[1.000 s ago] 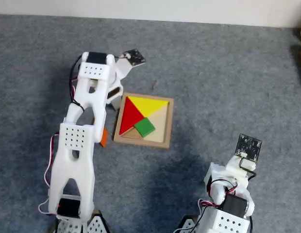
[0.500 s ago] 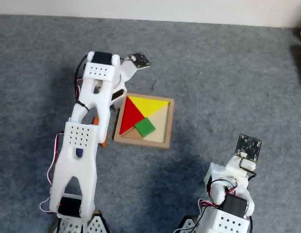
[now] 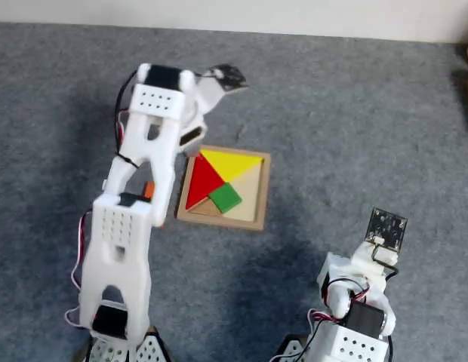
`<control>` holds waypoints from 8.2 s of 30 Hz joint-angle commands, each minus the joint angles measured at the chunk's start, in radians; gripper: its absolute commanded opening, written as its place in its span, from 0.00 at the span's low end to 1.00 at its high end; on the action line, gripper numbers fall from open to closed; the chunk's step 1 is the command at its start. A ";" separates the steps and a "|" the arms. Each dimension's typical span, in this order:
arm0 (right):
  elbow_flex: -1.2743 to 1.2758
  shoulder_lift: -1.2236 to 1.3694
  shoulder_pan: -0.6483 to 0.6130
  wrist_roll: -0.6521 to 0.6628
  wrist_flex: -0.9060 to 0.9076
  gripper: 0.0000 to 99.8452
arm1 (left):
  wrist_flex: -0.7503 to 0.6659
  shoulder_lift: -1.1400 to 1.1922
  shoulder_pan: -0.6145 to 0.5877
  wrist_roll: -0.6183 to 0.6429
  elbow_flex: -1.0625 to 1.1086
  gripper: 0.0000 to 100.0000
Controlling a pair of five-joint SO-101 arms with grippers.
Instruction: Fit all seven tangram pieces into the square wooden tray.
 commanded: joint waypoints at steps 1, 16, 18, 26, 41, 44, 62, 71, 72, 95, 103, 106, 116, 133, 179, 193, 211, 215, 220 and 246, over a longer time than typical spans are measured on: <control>0.116 -0.010 0.008 0.011 -0.019 0.01 | 0.006 -0.228 0.105 -0.040 0.156 0.00; 0.116 -0.010 0.008 0.012 -0.019 0.01 | 0.005 -0.364 0.348 0.331 0.285 0.00; 0.116 -0.010 0.008 0.012 -0.019 0.01 | 0.005 -0.363 0.346 0.353 0.285 0.00; 0.116 -0.010 0.008 0.012 -0.019 0.01 | -0.012 -0.220 0.338 0.063 0.285 0.00; 0.116 -0.010 0.008 0.012 -0.019 0.01 | -0.051 -0.111 0.325 -0.562 0.278 0.00; 0.116 -0.010 0.008 0.012 -0.021 0.01 | -0.055 -0.110 0.323 -0.562 0.278 0.00; 0.116 -0.010 0.008 0.012 -0.021 0.01 | -0.051 -0.119 0.302 -0.141 0.185 0.19; 0.116 -0.010 0.008 0.012 -0.021 0.01 | -0.008 -0.117 0.309 0.040 0.139 0.18; 0.116 -0.010 0.008 0.012 -0.021 0.01 | -0.008 -0.113 0.309 0.041 0.140 0.18; 0.116 -0.010 0.008 0.012 -0.019 0.01 | -0.137 -0.108 0.392 0.129 0.433 0.18; 0.116 -0.010 0.008 0.012 -0.019 0.01 | -0.239 -0.108 0.387 0.132 0.463 0.18; 0.116 -0.010 0.008 0.012 -0.019 0.01 | -0.299 -0.108 0.386 0.135 0.464 0.18; 0.116 -0.010 0.010 0.012 -0.019 0.01 | -0.413 -0.116 0.303 0.137 0.456 0.18; 0.116 -0.010 0.010 0.012 -0.019 0.01 | -0.141 -0.073 0.321 0.080 0.326 0.18; 0.116 -0.010 0.010 0.012 -0.019 0.01 | -0.123 0.088 0.302 0.219 -0.016 0.18; 0.116 -0.010 0.010 0.012 -0.019 0.01 | -0.143 0.131 0.252 0.222 -0.062 0.18; 0.116 -0.010 0.010 0.012 -0.019 0.01 | -0.101 0.266 0.326 0.265 -0.163 0.18; 0.116 -0.010 0.010 0.012 -0.019 0.01 | -0.138 0.277 0.283 0.265 -0.165 0.18; 0.116 -0.010 0.010 0.012 -0.019 0.01 | -0.129 0.283 0.262 0.265 -0.231 0.18; 0.116 -0.010 0.010 0.012 -0.019 0.01 | -0.025 0.140 0.341 0.190 -0.051 0.19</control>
